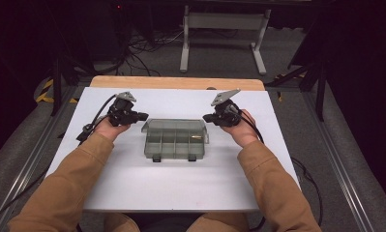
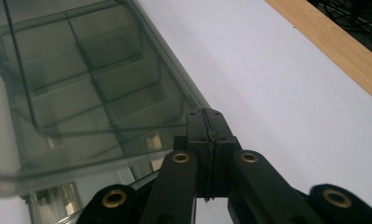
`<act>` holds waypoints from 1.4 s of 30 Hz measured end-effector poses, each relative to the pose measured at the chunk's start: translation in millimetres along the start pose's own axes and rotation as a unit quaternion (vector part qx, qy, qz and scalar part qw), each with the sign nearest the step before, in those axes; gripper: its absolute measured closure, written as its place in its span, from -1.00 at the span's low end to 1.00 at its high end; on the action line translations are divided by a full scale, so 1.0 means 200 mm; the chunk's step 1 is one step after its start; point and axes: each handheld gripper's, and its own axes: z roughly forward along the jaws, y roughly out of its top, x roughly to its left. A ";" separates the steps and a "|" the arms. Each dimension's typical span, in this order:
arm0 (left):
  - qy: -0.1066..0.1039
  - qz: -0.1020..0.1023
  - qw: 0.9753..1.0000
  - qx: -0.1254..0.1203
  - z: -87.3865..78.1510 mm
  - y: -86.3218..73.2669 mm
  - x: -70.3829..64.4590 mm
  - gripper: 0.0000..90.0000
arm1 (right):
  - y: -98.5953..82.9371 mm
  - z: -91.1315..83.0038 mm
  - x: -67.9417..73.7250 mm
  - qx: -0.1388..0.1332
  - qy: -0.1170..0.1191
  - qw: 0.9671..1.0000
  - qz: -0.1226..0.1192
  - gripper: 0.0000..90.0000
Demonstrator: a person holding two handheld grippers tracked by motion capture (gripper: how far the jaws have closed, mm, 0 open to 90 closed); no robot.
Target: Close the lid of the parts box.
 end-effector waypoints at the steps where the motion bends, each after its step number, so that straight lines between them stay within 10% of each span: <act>1: -0.003 0.000 1.000 0.002 0.00 0.00 -0.01 1.00 | 0.00 -0.01 0.01 0.002 0.002 1.000 -0.001 1.00; 24: 0.005 0.016 1.000 0.018 -0.07 0.01 -0.18 1.00 | 0.01 -0.05 0.15 0.008 0.023 1.000 -0.005 1.00; 42: -0.019 -0.013 0.999 0.042 -0.06 -0.07 -0.22 1.00 | -0.03 -0.03 0.24 0.031 0.048 0.998 0.006 1.00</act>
